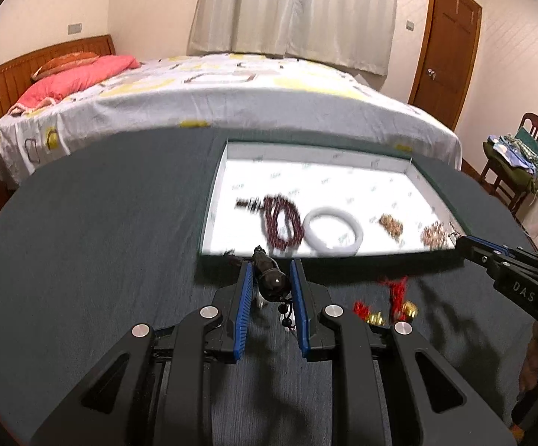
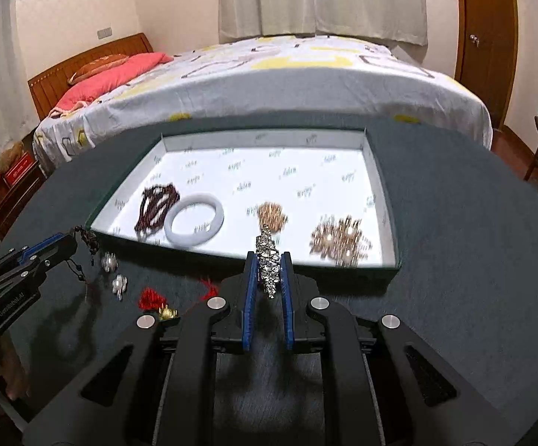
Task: Organize jewelry
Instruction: 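Carry the pendant and rhinestone brooch into the box and open both tools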
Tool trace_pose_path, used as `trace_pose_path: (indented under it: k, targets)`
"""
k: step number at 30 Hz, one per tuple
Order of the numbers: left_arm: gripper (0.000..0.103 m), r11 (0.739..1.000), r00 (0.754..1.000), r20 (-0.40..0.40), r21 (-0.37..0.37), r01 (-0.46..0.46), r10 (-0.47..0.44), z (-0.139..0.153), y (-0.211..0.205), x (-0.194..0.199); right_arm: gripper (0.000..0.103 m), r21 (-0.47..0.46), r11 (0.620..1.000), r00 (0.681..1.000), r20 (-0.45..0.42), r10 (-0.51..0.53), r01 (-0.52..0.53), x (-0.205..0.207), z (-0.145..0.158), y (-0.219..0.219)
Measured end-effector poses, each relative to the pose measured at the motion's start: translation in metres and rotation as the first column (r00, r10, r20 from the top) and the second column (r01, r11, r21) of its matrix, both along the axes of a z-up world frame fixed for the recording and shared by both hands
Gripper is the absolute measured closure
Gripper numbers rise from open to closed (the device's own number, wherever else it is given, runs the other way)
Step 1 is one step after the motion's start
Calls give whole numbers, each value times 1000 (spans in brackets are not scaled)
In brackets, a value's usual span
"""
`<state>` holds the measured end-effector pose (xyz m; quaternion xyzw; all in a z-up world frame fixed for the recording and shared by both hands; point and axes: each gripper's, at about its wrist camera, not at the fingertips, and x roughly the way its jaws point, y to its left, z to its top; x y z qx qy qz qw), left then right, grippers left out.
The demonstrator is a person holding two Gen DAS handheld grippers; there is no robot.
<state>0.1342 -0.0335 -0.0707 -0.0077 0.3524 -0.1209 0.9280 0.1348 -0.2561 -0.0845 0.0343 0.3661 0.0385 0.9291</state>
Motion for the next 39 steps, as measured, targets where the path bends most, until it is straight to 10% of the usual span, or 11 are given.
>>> trace_pose_path:
  k: [17,39]
  targets:
    - [81,996,983,162,-28,90,-85,54,-53,94,90,-12,1000,986,164,-19,21,72,53,-18]
    - [81,996,984,-156,34,87,-81,-37,-83,168,90,-32,998,994,-93,-53,51,133,-45,-26]
